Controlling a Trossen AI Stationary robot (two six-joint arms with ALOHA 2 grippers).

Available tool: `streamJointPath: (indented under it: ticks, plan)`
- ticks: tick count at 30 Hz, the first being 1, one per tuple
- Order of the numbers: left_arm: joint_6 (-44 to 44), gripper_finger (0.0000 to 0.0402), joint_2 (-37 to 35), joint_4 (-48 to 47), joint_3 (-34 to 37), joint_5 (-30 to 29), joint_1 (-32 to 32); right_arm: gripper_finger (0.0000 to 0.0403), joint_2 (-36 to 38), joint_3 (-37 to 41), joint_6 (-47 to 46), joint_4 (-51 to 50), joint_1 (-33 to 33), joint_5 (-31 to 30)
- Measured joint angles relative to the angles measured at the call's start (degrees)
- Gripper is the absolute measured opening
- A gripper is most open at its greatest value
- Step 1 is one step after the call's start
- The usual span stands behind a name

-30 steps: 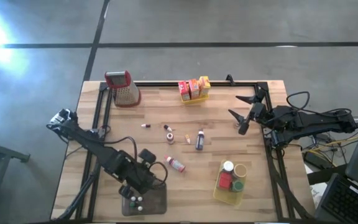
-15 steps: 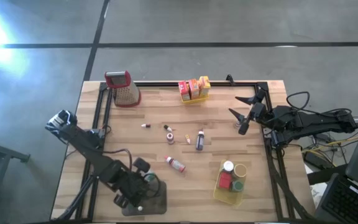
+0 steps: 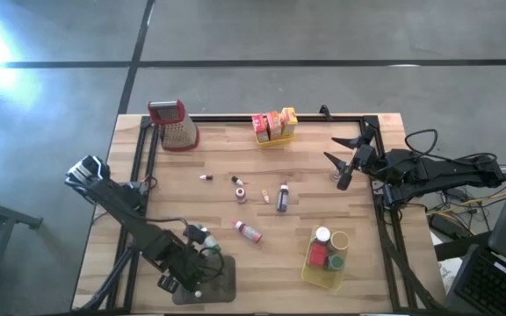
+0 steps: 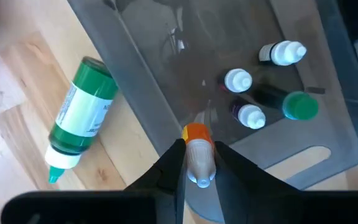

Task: Pick & Place Kitchen Items
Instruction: Put the top orange food coloring bottle into the black bin

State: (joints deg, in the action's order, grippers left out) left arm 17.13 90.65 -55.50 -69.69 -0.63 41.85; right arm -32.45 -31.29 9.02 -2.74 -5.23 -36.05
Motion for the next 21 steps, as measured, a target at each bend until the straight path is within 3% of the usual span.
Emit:
streamJointPath:
  ticks: [6, 21]
  plan:
    - [-0.9, 0.0067, 0.0, 5.3, 3.2, 0.4, 0.3, 0.0228, 0.0, 0.0, 0.0, 0.0, 0.0, 0.0]
    - [-1.9, 0.0067, 0.0, 12.1, 7.8, 0.9, 1.1, 0.0281, 0.0, 0.0, 0.0, 0.0, 0.0, 0.0]
